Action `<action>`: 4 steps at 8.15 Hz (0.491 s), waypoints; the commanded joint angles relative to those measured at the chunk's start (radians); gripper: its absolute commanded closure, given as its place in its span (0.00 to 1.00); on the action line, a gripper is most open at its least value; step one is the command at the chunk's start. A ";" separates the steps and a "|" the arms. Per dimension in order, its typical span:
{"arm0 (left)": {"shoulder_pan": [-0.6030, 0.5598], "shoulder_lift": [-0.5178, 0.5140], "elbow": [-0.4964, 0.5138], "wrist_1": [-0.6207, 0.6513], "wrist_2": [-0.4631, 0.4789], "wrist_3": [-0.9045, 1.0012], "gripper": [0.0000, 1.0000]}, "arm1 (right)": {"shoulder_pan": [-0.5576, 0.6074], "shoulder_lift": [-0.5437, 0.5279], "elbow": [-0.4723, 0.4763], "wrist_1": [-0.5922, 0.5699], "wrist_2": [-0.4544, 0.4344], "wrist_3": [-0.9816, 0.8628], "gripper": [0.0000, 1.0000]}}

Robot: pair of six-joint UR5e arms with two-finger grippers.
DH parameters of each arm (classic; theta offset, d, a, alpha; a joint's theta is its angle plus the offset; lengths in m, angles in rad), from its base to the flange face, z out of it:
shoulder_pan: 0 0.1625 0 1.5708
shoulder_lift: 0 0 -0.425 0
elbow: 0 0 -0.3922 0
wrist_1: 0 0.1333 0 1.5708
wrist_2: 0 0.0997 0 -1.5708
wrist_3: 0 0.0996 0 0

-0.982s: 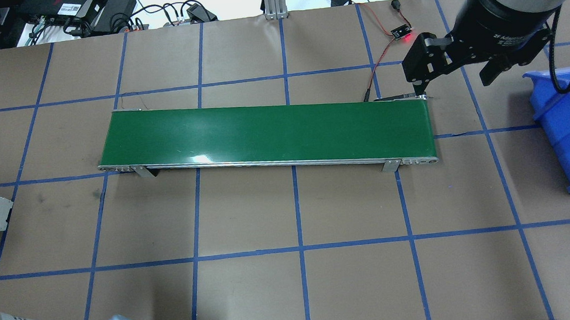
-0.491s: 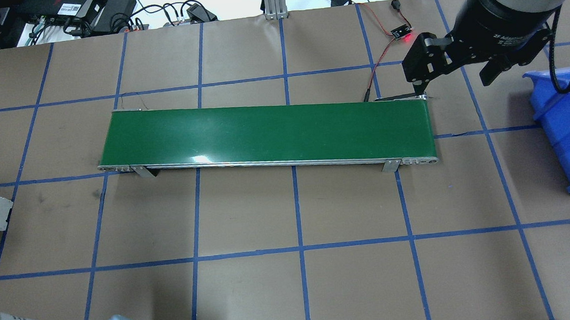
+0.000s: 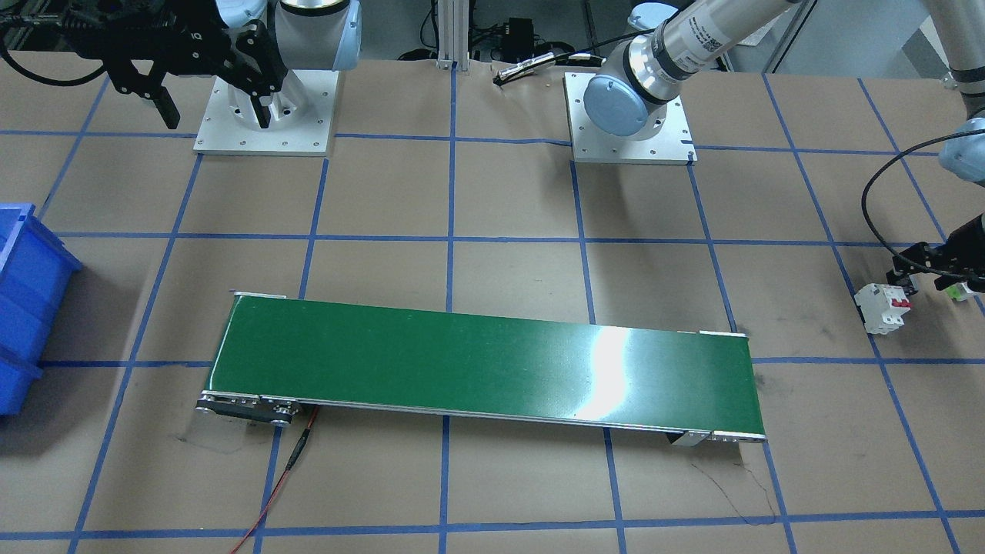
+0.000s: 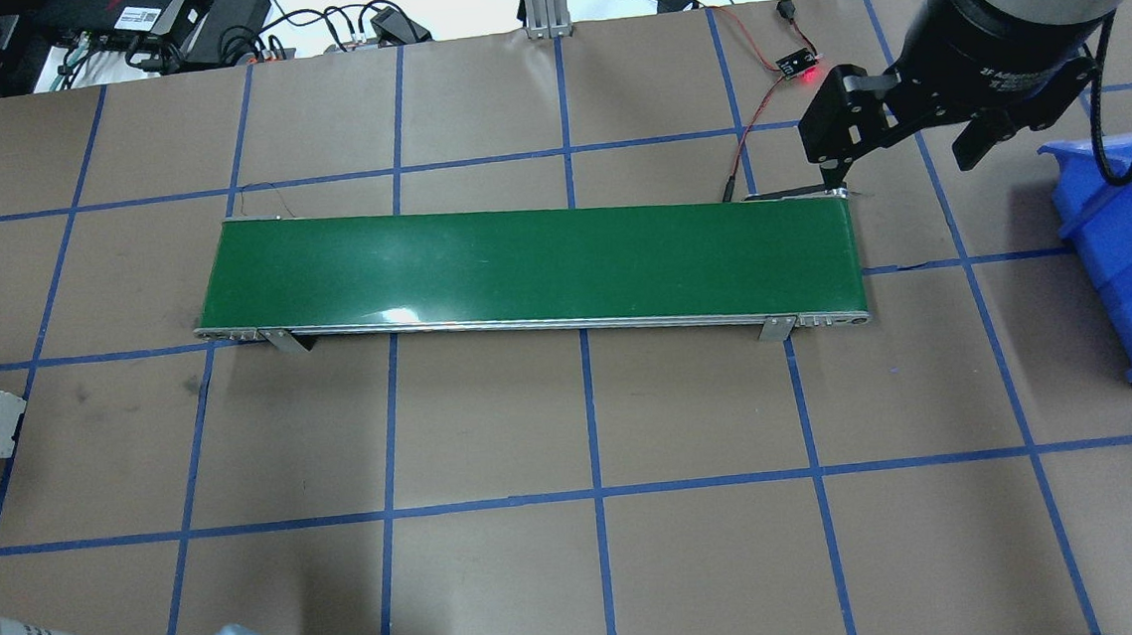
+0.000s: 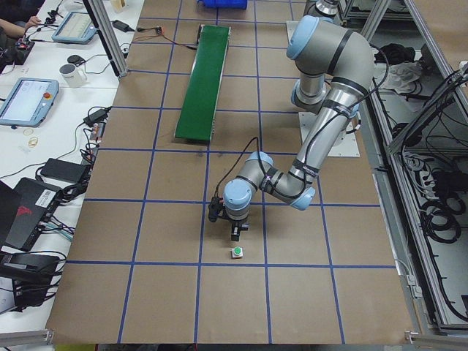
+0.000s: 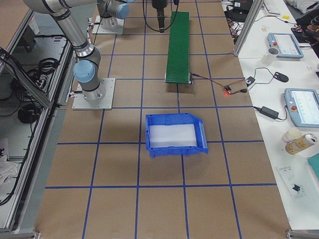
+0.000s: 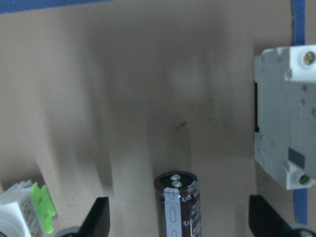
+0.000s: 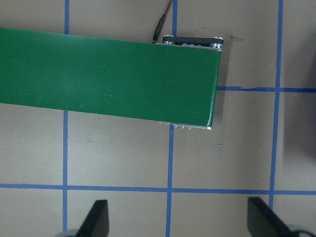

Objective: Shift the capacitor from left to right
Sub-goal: 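Close the left gripper on the capacitor and lift it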

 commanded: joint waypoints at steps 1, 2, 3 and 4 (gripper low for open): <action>0.000 -0.003 -0.006 0.000 0.012 0.001 0.18 | 0.000 0.000 0.000 0.000 0.000 -0.001 0.00; 0.000 -0.005 -0.006 0.000 0.012 0.005 0.38 | 0.000 0.000 0.000 0.000 0.000 -0.001 0.00; 0.000 -0.011 -0.004 0.000 0.011 0.007 0.48 | 0.000 0.000 0.000 0.000 0.000 0.001 0.00; 0.000 -0.013 -0.003 0.000 0.011 0.009 0.60 | 0.000 0.000 0.000 0.000 0.000 -0.001 0.00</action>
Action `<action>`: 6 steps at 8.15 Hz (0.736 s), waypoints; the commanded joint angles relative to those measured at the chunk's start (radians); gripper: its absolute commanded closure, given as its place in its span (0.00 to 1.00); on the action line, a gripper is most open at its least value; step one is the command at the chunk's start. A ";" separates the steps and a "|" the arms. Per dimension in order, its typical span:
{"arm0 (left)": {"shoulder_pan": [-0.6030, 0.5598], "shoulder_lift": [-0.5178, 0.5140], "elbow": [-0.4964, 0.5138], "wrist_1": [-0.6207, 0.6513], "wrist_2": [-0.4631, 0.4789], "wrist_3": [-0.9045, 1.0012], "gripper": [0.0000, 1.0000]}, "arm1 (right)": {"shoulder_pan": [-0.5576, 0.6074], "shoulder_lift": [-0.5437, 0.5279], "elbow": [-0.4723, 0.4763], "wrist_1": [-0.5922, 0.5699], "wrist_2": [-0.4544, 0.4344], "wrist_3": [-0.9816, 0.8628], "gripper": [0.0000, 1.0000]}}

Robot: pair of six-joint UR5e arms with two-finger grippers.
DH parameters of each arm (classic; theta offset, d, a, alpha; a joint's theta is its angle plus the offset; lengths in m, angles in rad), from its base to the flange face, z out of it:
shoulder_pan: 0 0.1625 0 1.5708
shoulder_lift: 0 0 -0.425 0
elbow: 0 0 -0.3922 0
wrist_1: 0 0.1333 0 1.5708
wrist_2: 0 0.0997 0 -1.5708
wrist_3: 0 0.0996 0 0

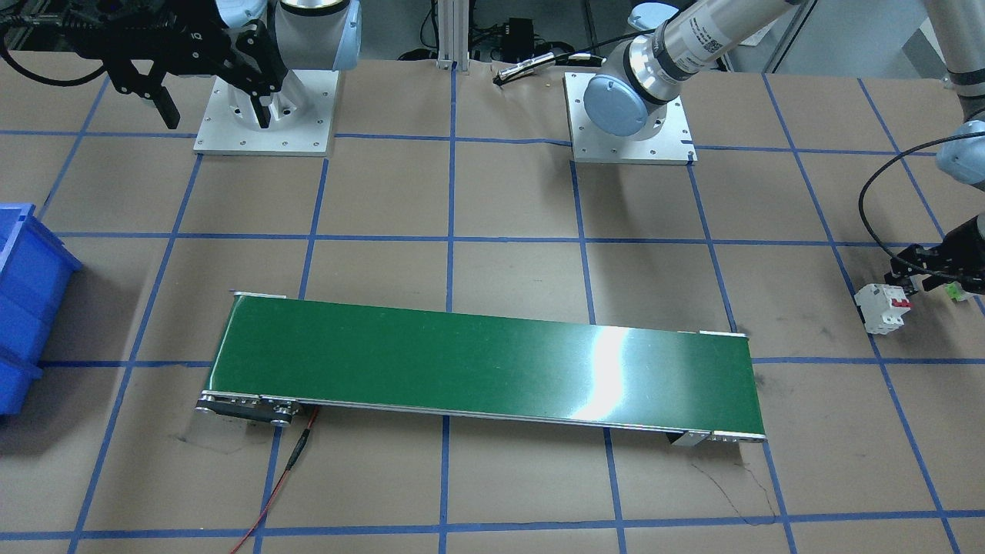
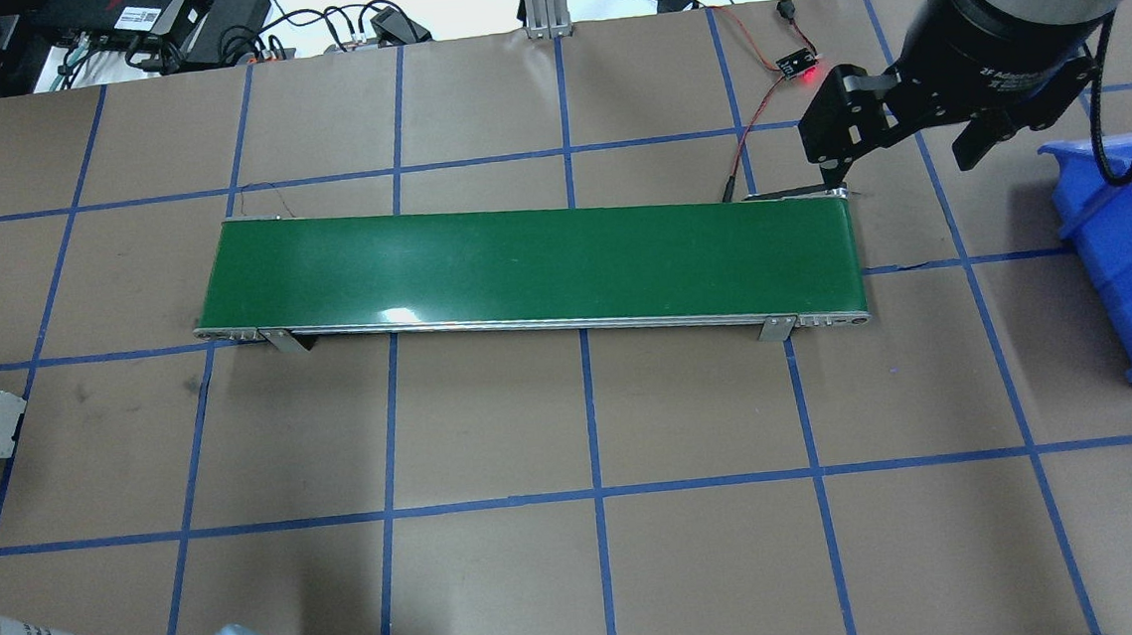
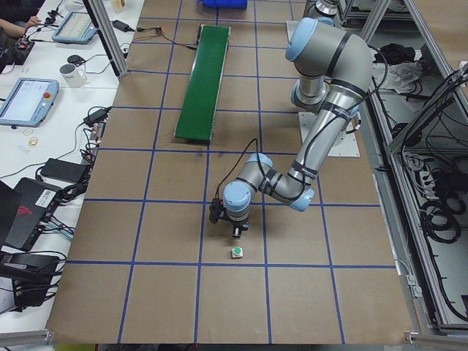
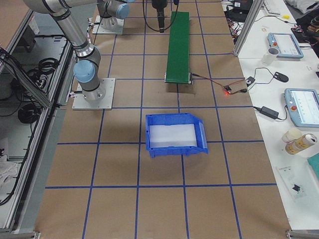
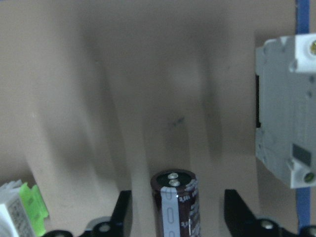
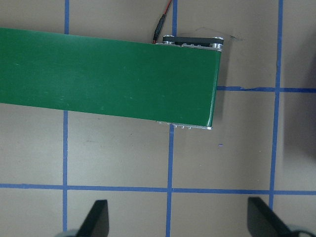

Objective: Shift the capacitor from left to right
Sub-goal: 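Close the left gripper on the capacitor and lift it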

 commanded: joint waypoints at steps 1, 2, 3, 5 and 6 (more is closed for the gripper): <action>0.000 -0.005 0.002 0.000 0.000 0.007 0.71 | 0.000 0.000 0.000 0.000 0.000 -0.001 0.00; 0.000 -0.005 0.003 0.000 -0.002 0.010 0.73 | 0.000 0.000 0.000 0.000 0.000 -0.001 0.00; 0.000 0.012 0.008 -0.012 0.001 0.008 0.86 | 0.000 0.000 0.000 0.000 0.000 0.001 0.00; 0.000 0.056 0.025 -0.138 0.005 0.008 1.00 | 0.000 0.000 0.000 -0.002 0.000 0.001 0.00; -0.002 0.096 0.052 -0.162 0.000 -0.007 1.00 | 0.000 0.000 0.000 0.000 0.000 -0.001 0.00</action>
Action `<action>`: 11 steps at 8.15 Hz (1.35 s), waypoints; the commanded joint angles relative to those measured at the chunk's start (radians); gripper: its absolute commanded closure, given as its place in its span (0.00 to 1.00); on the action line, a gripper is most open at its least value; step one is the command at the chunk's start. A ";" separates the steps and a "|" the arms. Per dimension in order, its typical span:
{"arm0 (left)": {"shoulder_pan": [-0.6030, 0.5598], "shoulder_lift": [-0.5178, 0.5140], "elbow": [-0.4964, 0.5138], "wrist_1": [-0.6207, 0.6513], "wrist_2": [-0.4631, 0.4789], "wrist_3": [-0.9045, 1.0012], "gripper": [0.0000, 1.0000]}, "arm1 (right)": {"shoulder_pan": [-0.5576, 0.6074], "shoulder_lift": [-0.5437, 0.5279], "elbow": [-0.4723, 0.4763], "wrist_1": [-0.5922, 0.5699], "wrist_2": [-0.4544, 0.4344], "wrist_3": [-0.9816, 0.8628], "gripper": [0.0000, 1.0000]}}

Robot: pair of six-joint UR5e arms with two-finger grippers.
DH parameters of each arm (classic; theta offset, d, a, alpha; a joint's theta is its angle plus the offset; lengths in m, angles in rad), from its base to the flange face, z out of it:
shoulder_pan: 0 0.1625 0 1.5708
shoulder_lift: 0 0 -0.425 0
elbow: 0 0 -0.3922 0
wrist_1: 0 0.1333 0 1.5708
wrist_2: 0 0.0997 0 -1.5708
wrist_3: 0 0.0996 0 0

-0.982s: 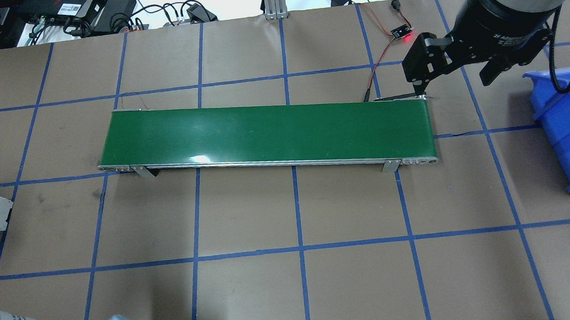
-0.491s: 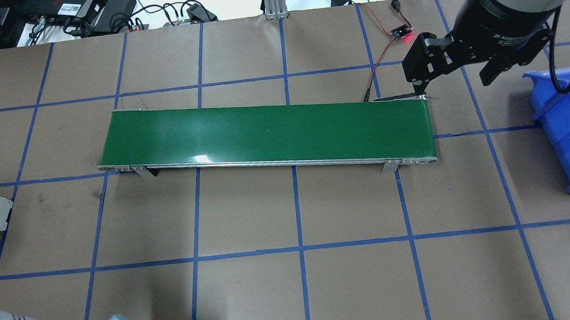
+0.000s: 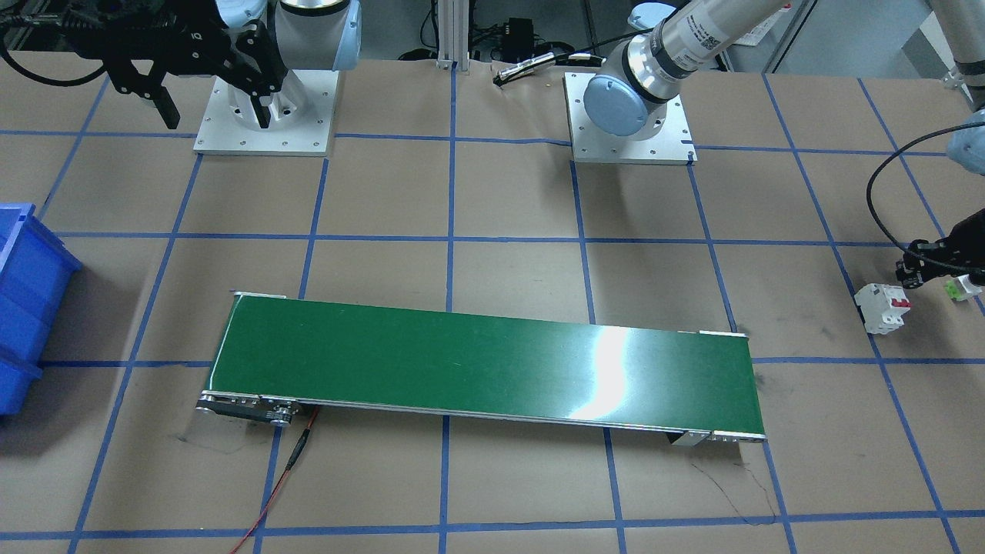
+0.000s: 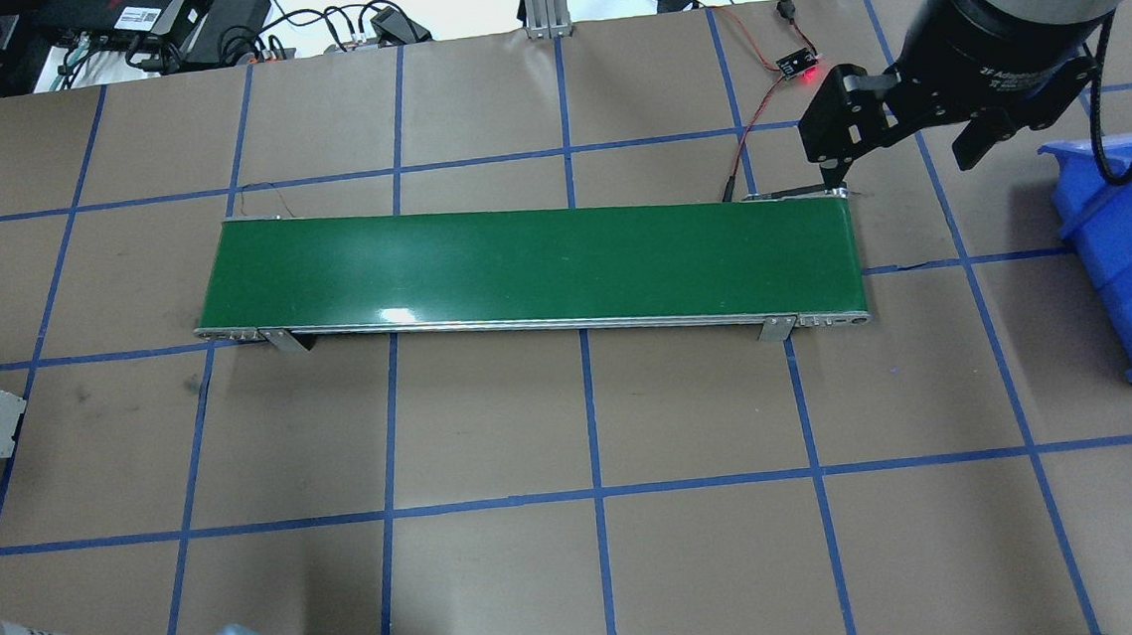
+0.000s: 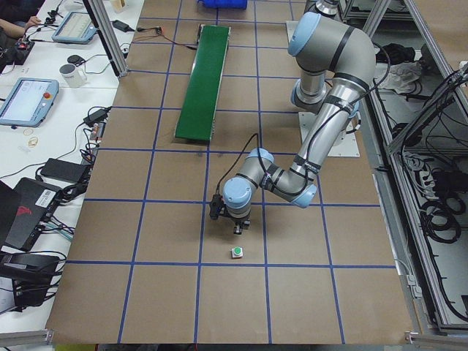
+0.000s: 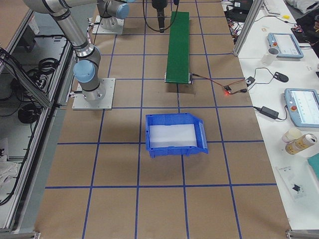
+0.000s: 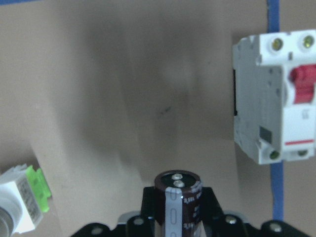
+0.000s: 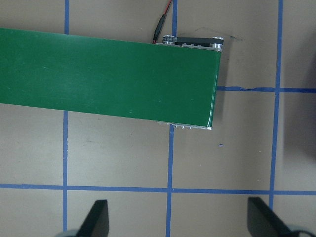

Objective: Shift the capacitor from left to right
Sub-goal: 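Close the left gripper on the capacitor and lift it, then carry the capacitor over the conveyor and release it onto the belt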

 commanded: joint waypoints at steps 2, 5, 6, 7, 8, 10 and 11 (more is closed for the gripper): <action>-0.020 0.138 0.061 -0.146 -0.012 -0.067 1.00 | 0.000 0.000 0.000 0.001 0.000 -0.001 0.00; -0.220 0.216 0.093 -0.264 -0.005 -0.303 1.00 | -0.002 0.002 0.000 0.002 0.000 -0.001 0.00; -0.333 0.230 0.093 -0.266 -0.001 -0.387 1.00 | -0.002 0.002 0.000 0.007 -0.002 0.001 0.00; -0.427 0.224 0.093 -0.266 -0.004 -0.485 1.00 | -0.002 0.002 0.000 0.004 0.000 -0.001 0.00; -0.504 0.209 0.092 -0.266 -0.011 -0.555 1.00 | -0.002 0.002 0.000 0.005 0.000 -0.001 0.00; -0.654 0.192 0.084 -0.261 -0.015 -0.644 1.00 | -0.002 0.000 0.000 0.005 0.000 -0.001 0.00; -0.696 0.157 0.086 -0.251 -0.014 -0.679 1.00 | 0.000 0.000 0.000 0.005 0.000 -0.001 0.00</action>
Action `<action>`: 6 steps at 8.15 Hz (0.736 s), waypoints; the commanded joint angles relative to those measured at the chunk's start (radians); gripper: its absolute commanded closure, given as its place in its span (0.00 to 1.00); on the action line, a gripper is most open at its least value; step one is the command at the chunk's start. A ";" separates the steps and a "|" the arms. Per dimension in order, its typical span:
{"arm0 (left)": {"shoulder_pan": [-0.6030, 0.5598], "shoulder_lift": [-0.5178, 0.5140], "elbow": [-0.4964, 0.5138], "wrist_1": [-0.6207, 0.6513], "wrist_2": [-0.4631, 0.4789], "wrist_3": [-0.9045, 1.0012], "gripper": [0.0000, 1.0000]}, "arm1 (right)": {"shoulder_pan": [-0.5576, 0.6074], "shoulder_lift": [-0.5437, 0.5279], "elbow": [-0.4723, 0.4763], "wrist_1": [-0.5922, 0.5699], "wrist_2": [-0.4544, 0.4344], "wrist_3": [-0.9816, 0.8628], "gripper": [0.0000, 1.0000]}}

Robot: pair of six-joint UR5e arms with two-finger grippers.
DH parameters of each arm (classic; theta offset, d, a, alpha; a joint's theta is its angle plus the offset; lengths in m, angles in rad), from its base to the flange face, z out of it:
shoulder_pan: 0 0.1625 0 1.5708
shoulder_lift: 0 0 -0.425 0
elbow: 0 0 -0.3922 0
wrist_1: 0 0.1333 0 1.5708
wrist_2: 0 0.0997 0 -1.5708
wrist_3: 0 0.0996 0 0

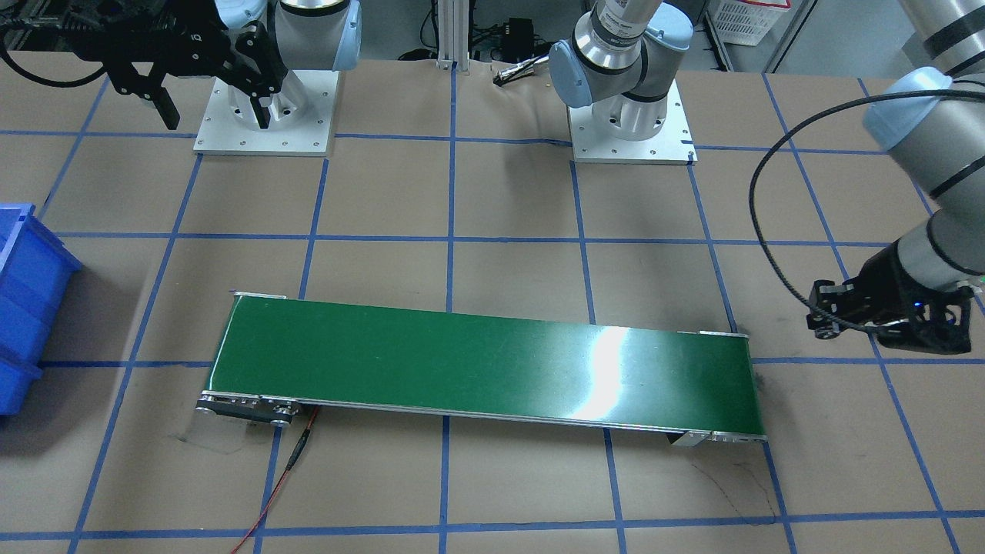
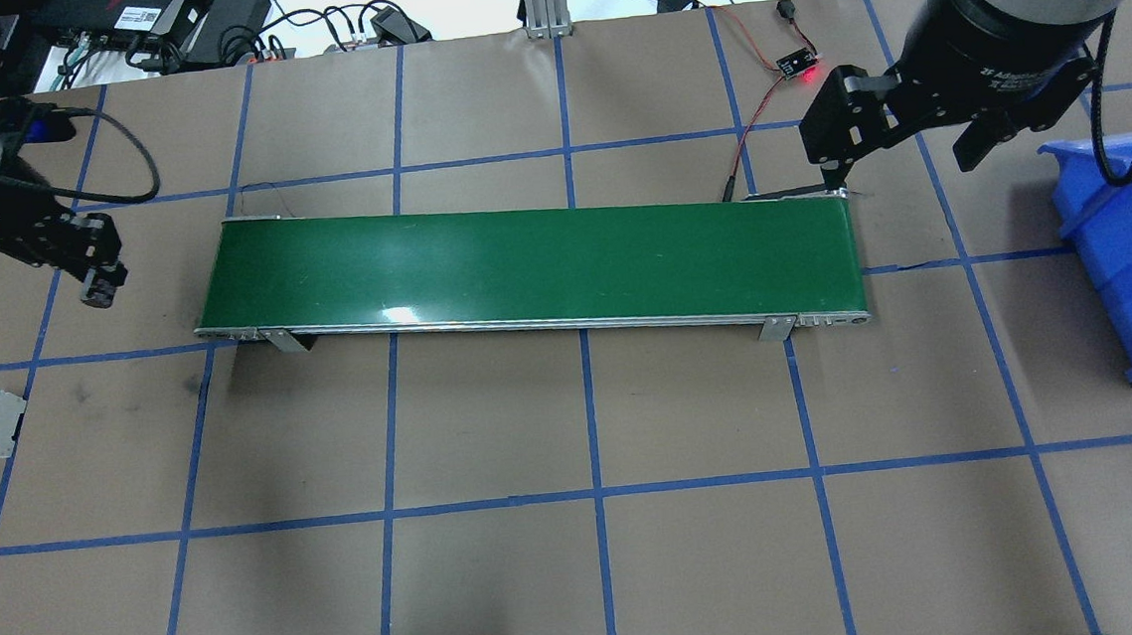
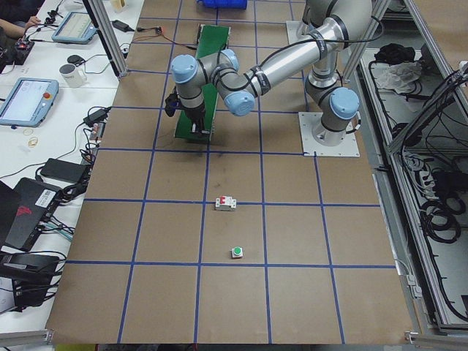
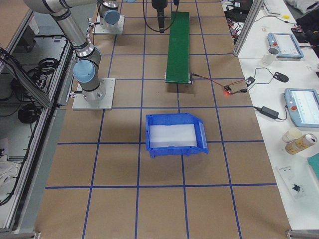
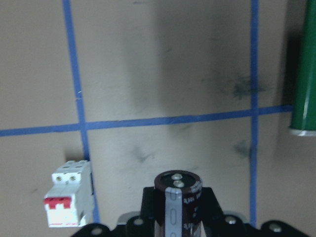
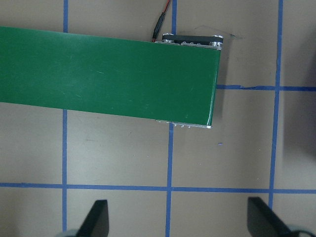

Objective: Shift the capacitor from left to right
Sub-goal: 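Carry the capacitor over the conveyor and release it onto the belt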

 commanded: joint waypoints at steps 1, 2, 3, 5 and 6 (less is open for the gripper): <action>-0.138 -0.074 -0.002 0.028 0.001 -0.092 1.00 | 0.001 -0.001 0.000 0.000 0.001 0.001 0.00; -0.150 -0.104 -0.005 0.101 -0.001 -0.098 1.00 | 0.001 -0.001 0.000 0.000 0.001 0.001 0.00; -0.155 -0.148 0.005 0.123 -0.002 -0.098 1.00 | 0.001 -0.001 0.000 0.000 0.001 0.001 0.00; -0.190 -0.156 0.040 0.113 0.001 -0.144 1.00 | 0.001 -0.001 0.000 0.000 0.001 0.001 0.00; -0.212 -0.156 0.048 0.108 0.002 -0.188 1.00 | 0.001 0.000 0.000 0.000 0.001 0.001 0.00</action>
